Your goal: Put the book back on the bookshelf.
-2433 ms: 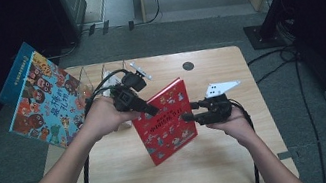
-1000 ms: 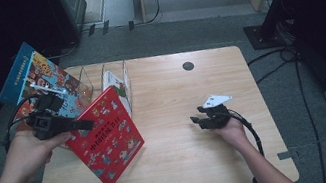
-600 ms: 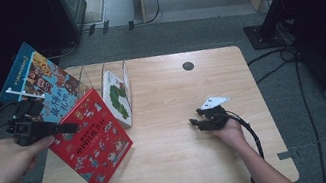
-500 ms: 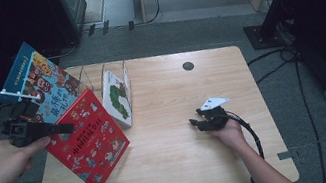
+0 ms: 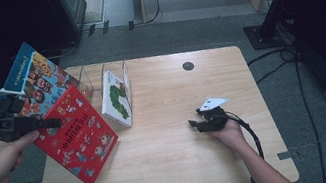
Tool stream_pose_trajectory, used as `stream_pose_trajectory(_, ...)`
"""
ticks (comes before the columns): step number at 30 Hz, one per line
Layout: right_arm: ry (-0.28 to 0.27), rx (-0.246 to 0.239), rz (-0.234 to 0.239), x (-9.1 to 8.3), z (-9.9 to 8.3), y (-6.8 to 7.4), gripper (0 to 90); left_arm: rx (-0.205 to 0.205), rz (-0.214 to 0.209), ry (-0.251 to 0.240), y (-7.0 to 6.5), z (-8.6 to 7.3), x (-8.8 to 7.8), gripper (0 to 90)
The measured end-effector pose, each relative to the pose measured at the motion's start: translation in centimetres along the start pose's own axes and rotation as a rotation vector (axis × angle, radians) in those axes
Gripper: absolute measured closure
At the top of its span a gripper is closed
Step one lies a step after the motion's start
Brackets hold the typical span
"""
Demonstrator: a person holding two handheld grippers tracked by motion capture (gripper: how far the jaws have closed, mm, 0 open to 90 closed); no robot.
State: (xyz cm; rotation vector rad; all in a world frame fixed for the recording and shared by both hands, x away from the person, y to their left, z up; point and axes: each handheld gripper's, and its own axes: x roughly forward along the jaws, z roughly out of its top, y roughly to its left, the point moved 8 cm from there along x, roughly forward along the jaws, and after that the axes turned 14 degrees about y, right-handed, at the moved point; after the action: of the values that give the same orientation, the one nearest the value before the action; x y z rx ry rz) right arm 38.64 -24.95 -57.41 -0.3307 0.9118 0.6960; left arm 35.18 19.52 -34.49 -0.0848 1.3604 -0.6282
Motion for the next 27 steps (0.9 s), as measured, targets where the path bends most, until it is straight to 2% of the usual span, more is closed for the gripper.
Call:
stream_pose_trajectory(6, 0.0, 0.0, 0.0, 0.0, 0.0, 0.0, 39.9, -0.033, 0.035, -0.014, 0.9, 1.6, -0.6, 79.7)
stream_pose_trajectory(8, 0.0, 0.001, 0.001, 0.0, 0.0, 0.0, 39.9, -0.058, 0.04, -0.017, 1.2, 2.1, -0.7, 79.7)
stream_pose_trajectory(20, -0.002, 0.004, -0.002, 0.0, 0.1, 0.0, 39.5, -0.094, 0.08, -0.053, 2.0, 5.4, -1.1, 79.7)
stream_pose_trajectory(27, -0.003, 0.003, -0.004, 0.0, 0.1, 0.0, 39.4, -0.077, 0.116, -0.062, 1.3, 7.7, -0.5, 79.8)
